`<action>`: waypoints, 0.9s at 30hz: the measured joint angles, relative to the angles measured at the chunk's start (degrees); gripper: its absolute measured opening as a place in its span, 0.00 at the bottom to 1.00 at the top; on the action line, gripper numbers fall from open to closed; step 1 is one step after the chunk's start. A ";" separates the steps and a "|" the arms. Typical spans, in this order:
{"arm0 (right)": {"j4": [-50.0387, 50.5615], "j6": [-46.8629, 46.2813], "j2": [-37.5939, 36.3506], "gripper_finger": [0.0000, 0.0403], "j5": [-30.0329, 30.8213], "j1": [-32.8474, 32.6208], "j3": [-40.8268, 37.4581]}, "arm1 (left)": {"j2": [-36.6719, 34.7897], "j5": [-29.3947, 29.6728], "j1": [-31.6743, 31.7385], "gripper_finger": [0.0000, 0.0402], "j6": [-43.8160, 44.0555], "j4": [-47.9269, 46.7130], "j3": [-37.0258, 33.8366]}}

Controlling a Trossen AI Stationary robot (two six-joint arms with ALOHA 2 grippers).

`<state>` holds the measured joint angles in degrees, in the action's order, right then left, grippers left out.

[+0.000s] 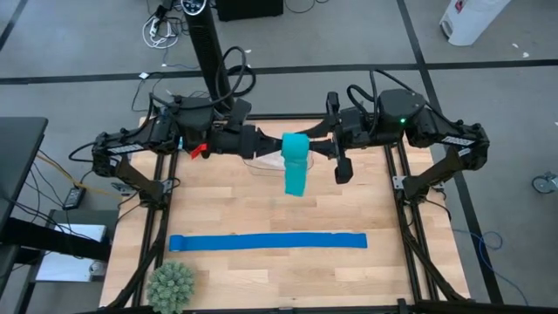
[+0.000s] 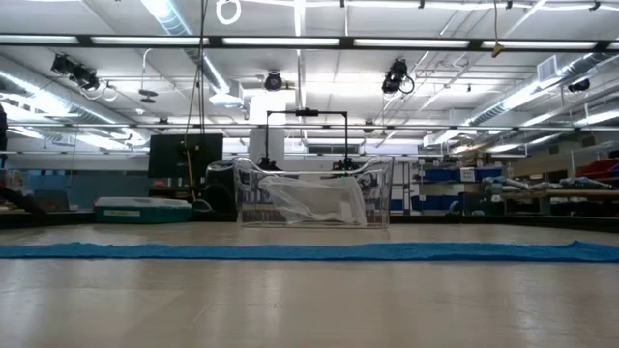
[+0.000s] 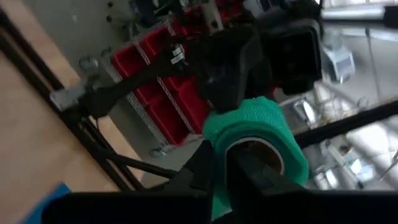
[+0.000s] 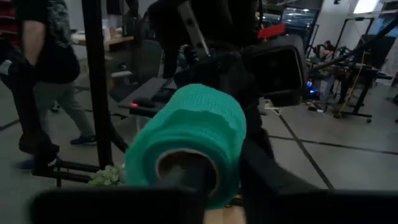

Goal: Roll bandage
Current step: Roll the green bandage

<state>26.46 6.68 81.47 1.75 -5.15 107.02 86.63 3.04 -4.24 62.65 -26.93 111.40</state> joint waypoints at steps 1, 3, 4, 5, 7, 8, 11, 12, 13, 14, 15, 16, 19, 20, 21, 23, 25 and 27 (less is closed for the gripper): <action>0.00 0.00 -0.06 0.14 -0.14 0.00 0.00 | 0.00 0.04 -0.12 0.11 -2.53 -0.04 -0.01; 0.07 0.48 -0.32 0.04 -1.85 0.02 0.00 | 0.00 0.17 -0.29 0.15 -7.64 0.28 0.01; 0.09 0.55 -0.39 0.03 -2.46 0.02 0.00 | 0.00 0.43 -0.32 0.17 -9.66 0.36 -0.01; 0.20 0.32 -0.42 0.04 -2.62 0.02 0.00 | 0.00 0.72 -0.34 0.19 -11.24 0.36 0.00; 0.80 -0.91 -0.42 0.04 -2.96 0.02 0.00 | 0.00 0.89 -0.30 0.24 -13.27 0.46 -0.01; 0.96 -1.58 -0.42 0.03 -3.48 0.02 0.00 | 0.00 0.95 -0.21 0.27 -14.35 0.46 0.02; 0.88 -3.15 -0.44 0.01 -5.25 0.11 0.00 | -0.02 1.00 0.07 0.33 -18.03 0.12 0.76; 0.85 -3.57 -0.52 0.01 -5.39 0.09 0.00 | -0.02 1.01 0.07 0.34 -19.46 0.09 1.09; 0.93 -3.98 -0.69 0.01 -5.57 0.07 0.00 | -0.04 1.07 0.07 0.35 -20.93 0.05 1.46; 1.00 -4.38 -0.90 0.01 -5.69 0.07 0.00 | -0.05 1.17 0.08 0.36 -22.25 0.06 1.82; 1.12 -4.64 -1.24 0.00 -5.76 0.07 0.00 | -0.07 1.22 0.10 0.36 -23.42 0.12 2.14; 1.48 -4.79 -1.62 0.00 -6.13 0.09 0.00 | -0.09 1.53 0.12 0.36 -23.80 0.21 2.51; 1.71 -4.53 -2.52 0.00 -8.10 0.37 0.00 | -0.43 1.93 0.14 0.37 -24.47 0.07 3.74; 1.73 -4.14 -2.81 0.00 -8.75 0.70 0.00 | -0.57 1.98 0.06 0.37 -24.84 -0.67 4.31; 1.71 -3.88 -3.15 0.00 -9.61 1.05 0.00 | -0.65 2.28 -0.28 0.37 -25.18 -1.78 4.93; 1.57 -3.93 -3.66 0.00 -10.67 1.92 0.00 | -0.83 4.77 -1.23 0.37 -26.81 -4.91 6.67; 1.38 -5.25 -3.96 0.00 -11.23 3.03 0.00 | -1.14 8.46 -2.55 0.37 -29.12 -8.17 8.48; 1.43 -7.51 -3.97 0.00 -12.10 4.14 0.00 | -1.33 12.36 -3.57 0.37 -31.26 -9.96 10.64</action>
<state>27.89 -0.83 77.50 -10.35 -1.01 107.02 85.30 15.40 -7.81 31.39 -36.88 122.04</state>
